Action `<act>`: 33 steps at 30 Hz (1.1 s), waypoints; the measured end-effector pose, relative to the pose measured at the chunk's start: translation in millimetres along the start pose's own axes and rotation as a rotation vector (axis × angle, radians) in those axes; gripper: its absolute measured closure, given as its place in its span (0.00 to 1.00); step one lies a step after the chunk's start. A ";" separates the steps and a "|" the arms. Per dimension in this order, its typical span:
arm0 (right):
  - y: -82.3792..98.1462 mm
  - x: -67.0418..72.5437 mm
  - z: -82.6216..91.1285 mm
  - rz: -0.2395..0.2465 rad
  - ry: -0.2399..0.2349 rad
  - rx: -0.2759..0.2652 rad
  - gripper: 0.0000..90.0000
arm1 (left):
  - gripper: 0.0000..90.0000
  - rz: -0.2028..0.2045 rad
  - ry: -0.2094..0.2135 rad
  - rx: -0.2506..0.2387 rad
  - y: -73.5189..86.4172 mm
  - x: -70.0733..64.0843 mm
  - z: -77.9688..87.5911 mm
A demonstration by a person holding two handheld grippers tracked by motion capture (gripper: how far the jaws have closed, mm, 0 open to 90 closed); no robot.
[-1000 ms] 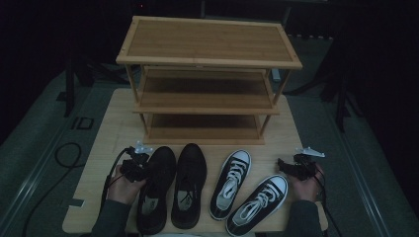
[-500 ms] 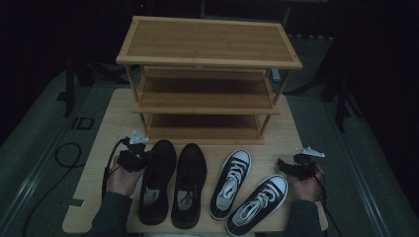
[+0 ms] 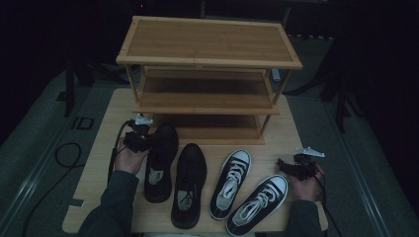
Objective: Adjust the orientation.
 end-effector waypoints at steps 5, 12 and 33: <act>0.0 0.0 0.0 0.000 0.000 0.000 0.16 | 0.97 -0.004 -0.008 0.000 0.4 -1.1 -5.9; 0.0 0.0 0.0 0.000 0.000 0.000 0.16 | 0.75 -0.004 0.007 -0.035 -0.6 -2.0 4.5; 0.0 0.1 0.0 -0.001 0.000 0.000 0.16 | 0.66 -0.075 -0.079 -0.004 21.6 -44.1 69.4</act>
Point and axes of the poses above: each handheld gripper's, and its own axes: z roughly backward along the jaws, y roughly out of its underside, x roughly to its left, the point moved 2 cm from there along -z, roughly forward along the jaws
